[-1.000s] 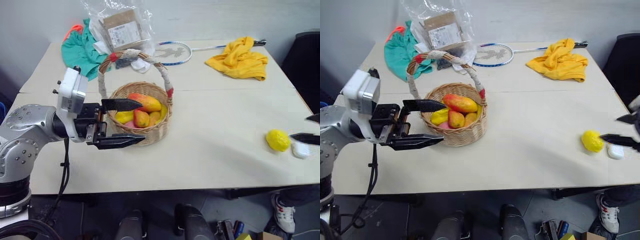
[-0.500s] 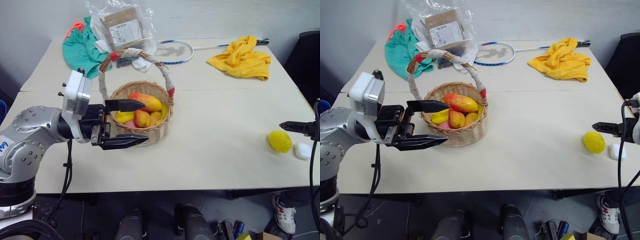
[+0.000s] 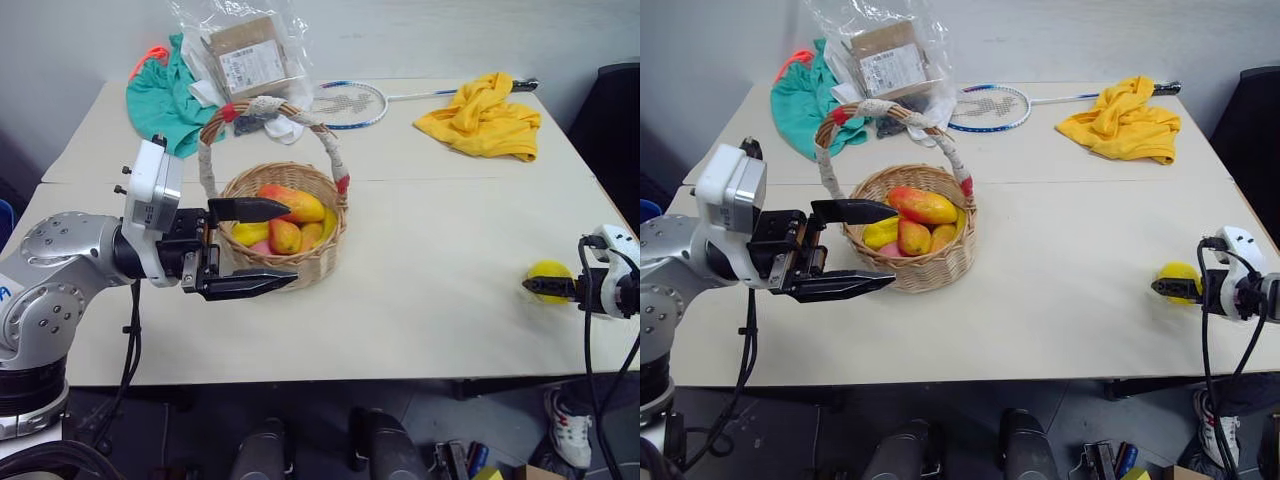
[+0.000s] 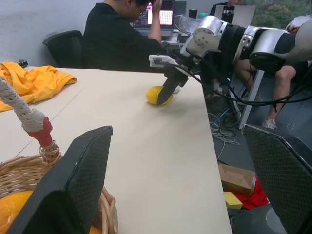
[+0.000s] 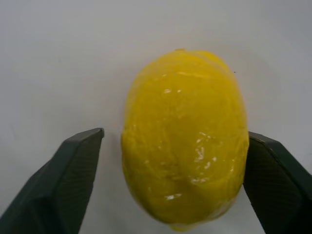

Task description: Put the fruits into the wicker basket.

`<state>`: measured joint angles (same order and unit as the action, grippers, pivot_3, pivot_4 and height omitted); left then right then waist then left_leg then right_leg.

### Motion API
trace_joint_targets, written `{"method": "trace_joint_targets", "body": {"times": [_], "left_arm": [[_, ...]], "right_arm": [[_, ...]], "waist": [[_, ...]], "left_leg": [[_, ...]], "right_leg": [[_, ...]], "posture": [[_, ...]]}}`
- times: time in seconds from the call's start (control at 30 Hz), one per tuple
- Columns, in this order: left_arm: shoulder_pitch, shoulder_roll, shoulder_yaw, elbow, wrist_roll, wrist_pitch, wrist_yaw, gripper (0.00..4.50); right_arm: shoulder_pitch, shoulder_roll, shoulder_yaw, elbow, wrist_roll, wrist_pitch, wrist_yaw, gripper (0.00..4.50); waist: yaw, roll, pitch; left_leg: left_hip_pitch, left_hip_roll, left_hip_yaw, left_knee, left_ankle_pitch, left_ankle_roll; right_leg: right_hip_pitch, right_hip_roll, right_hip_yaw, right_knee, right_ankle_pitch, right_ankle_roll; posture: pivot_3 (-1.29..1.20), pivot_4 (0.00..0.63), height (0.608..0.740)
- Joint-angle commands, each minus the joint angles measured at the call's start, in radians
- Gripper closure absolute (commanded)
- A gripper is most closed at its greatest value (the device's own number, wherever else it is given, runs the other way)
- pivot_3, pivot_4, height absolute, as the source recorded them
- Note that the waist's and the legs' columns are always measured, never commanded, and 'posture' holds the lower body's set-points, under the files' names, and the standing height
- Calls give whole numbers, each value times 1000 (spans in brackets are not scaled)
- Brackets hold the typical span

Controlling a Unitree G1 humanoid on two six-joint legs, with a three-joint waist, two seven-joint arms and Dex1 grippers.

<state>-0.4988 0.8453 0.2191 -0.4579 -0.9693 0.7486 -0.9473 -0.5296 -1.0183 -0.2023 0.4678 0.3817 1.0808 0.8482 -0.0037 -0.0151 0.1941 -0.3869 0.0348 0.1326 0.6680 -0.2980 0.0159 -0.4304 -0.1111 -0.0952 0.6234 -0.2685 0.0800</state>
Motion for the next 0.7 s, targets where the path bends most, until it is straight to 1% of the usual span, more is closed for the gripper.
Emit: {"method": "trace_joint_targets", "body": {"times": [0.03, 0.1, 0.13, 0.2, 0.27, 0.33, 0.43, 0.47, 0.5, 0.53, 0.6, 0.7], "left_arm": [[-17, 17, 32, -7, 0, -14, 6, 0], [-14, 19, 36, -6, 1, -14, 9, 0], [-11, 20, 41, -6, 0, -13, 14, 0], [2, 24, 59, -4, -6, -6, 25, 0], [27, 39, 96, 1, -17, 5, 31, 0], [48, 53, 122, 4, -26, 13, 34, 0], [81, 81, 166, 6, -34, 27, 27, 0], [102, 104, 198, 12, -35, 37, 17, 0], [116, 119, 218, 16, -36, 42, 11, 0], [129, 138, 240, 23, -34, 46, 3, 0], [139, 159, 259, 36, -28, 46, -2, 0], [134, 176, 261, 47, -20, 39, -4, 0]], "right_arm": [[-6, -13, -18, -24, 15, -34, 37, 1723], [-5, -18, -23, -31, 25, -51, 63, 1967], [2, -18, -28, -53, 38, -71, 90, 1970], [31, -12, -42, -162, 97, -85, 169, 1970], [48, 14, -55, -360, 224, -14, 234, 1970], [44, 39, -62, -493, 314, 52, 244, 1970], [5, 95, -31, -653, 400, 94, 213, 1970], [-76, 181, 4, -706, 442, 122, 159, 1970], [-135, 243, 27, -736, 470, 144, 117, 1970], [-204, 325, 67, -754, 478, 150, 69, 1970], [-288, 441, 136, -751, 449, 143, -2, 1970], [-372, 573, 239, -689, 371, 92, -84, 1970]], "waist": [[0, 0, 0], [0, 0, 0], [0, 0, 0], [0, 0, 0], [-3, 0, 0], [-10, 0, 0], [-6, 0, 0], [-6, 0, 0], [-11, -1, 0], [-18, -1, 0], [-24, -1, 0], [-21, -1, 0]], "left_leg": [[0, 0, 0, 0, 0, 0], [0, 0, 0, 0, 0, 0], [0, 0, 0, 0, 0, 0], [0, 0, 0, 0, 0, 0], [0, 1, 0, 0, 0, 0], [1, 2, 0, -1, 0, -1], [0, 3, -2, -1, 0, -2], [0, 2, -2, -1, 0, -1], [0, 2, -2, -1, -1, -1], [0, 3, -2, 0, -1, -2], [0, 3, -3, -1, -1, -2], [-2, 3, -6, -2, -1, -4]], "right_leg": [[0, 0, 0, 0, 0, 0], [0, 0, 0, 0, 0, 0], [0, 0, 0, 0, 0, 0], [0, 0, 0, 0, 0, 0], [0, 1, 0, 0, 0, 0], [0, 1, 0, 0, 0, 0], [0, 1, -1, 0, 0, -1], [0, 1, -1, 0, 0, -1], [0, 0, -1, 0, 0, -1], [0, 0, -2, 0, 0, -1], [-1, -1, -2, 1, 0, -2], [-2, -2, -2, 3, -2, -5]], "posture": [[0, 150, 740], [0, 150, 740], [0, 150, 740], [0, 150, 740], [0, 150, 740], [0, 150, 740], [0, 150, 740], [0, 150, 740], [0, 150, 740], [0, 150, 740], [0, 150, 740], [0, 150, 740]]}}
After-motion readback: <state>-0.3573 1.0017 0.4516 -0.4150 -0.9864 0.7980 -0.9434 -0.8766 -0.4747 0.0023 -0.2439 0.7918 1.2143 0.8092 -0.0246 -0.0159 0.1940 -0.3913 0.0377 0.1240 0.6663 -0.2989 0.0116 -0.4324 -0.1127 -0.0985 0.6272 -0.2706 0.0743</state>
